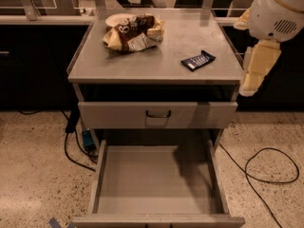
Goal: Place rxbar blueberry into middle drawer
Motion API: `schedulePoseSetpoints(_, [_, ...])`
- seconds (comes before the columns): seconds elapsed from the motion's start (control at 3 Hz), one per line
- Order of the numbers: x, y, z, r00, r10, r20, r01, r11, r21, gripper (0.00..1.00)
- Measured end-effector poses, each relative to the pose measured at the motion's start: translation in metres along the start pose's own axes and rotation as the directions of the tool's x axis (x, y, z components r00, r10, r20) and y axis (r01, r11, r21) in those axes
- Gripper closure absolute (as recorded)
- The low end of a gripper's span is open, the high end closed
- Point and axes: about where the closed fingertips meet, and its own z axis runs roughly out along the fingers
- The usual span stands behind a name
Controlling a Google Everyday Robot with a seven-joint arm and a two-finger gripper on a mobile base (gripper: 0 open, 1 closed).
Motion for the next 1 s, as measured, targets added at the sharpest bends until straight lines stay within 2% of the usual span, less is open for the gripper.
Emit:
schedulePoseSetpoints(0.33, [-0.009, -0.030, 0.015, 0.999, -0.053, -0.008, 0.052, 0.9986, -0.011, 0.00])
schedulePoseSetpoints(0.67, [-0.022, -0.066, 0.036, 0.997, -0.080, -0.004, 0.080, 0.9966, -0.015, 0.00])
schedulePoseSetpoints(1.0, [-0.023, -0.072, 0.042, 0.996, -0.085, 0.000, 0.085, 0.9964, -0.003, 0.00])
